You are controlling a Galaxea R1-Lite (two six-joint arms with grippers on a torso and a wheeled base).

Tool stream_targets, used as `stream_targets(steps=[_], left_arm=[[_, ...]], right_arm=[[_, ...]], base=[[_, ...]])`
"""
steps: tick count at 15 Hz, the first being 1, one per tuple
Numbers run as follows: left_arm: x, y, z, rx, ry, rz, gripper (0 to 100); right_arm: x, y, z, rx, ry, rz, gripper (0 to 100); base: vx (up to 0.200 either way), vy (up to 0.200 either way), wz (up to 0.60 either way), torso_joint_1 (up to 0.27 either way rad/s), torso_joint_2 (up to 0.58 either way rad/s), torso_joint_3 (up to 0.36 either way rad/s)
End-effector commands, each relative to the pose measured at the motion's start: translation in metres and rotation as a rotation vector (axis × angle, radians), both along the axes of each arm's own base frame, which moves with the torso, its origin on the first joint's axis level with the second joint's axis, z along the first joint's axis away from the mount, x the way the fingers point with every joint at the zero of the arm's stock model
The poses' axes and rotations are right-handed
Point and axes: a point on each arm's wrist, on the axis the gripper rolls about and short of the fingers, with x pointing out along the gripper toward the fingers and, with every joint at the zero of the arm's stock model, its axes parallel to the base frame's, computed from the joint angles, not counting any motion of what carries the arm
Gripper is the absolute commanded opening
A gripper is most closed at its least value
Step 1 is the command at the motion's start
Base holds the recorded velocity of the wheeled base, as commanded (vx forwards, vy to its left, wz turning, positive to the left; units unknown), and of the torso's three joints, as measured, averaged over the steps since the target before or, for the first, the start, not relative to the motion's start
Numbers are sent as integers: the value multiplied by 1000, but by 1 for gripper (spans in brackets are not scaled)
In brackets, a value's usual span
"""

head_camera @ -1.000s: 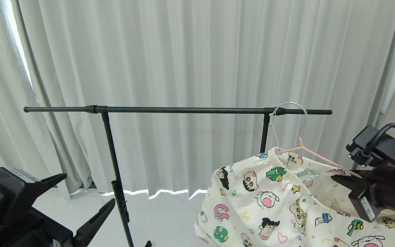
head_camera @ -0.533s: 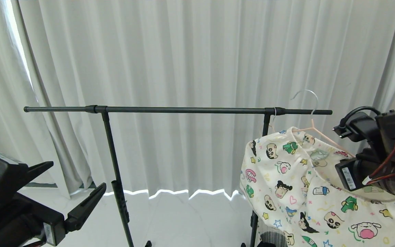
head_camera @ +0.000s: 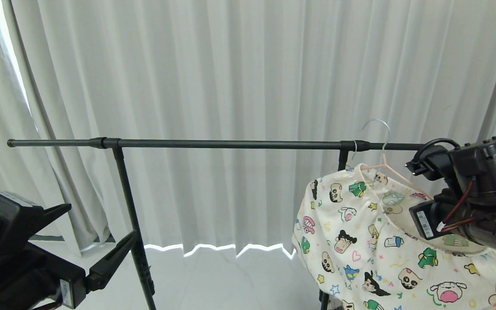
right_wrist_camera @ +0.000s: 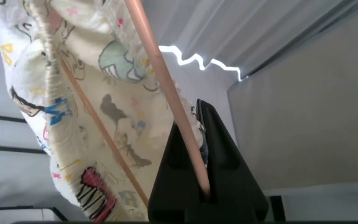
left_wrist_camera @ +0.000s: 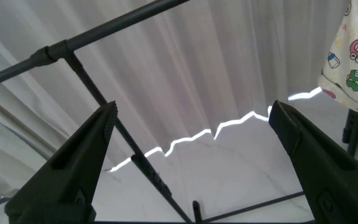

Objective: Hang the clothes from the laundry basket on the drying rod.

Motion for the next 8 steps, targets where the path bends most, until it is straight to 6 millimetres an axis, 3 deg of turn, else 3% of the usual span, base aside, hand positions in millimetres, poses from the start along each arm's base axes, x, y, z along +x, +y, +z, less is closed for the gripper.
stream_targets(steps=[1,7,8], left_arm=[[1,-1,-2,6,8,-1,100],[1,-1,-1,7,6,1,100],[1,-1,-1,7,6,-1,100]], right_arm=[[1,0,-1,1,4,-2,0],[-1,3,-1,1,3,7,0],[-1,3,-1,1,1,9,0]], base=[[0,0,0,0,0,0],[0,0,0,0,0,0],[0,200,0,2,-2,-2]])
